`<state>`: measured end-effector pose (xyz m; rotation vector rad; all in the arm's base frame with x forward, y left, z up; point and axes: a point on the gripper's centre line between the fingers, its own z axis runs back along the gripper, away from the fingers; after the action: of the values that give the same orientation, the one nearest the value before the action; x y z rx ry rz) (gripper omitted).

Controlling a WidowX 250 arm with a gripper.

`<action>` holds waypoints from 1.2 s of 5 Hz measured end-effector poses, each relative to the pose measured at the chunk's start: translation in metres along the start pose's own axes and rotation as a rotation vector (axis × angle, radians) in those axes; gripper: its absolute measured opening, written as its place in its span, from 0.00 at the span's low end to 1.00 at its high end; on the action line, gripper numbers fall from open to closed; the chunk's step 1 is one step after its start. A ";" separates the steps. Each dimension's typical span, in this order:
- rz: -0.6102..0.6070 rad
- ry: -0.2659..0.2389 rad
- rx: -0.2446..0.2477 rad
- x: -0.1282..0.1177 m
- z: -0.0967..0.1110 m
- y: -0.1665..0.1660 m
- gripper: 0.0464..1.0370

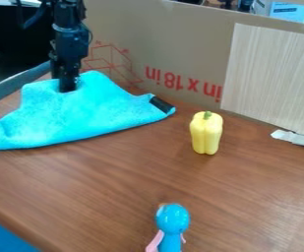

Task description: Unfold the cloth from top left to bottom right of the table

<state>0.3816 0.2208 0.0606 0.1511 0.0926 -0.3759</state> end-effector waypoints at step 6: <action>-0.020 -0.163 0.119 -0.016 0.098 -0.065 0.01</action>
<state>0.3490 0.1510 0.1504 0.2366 -0.0898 -0.4128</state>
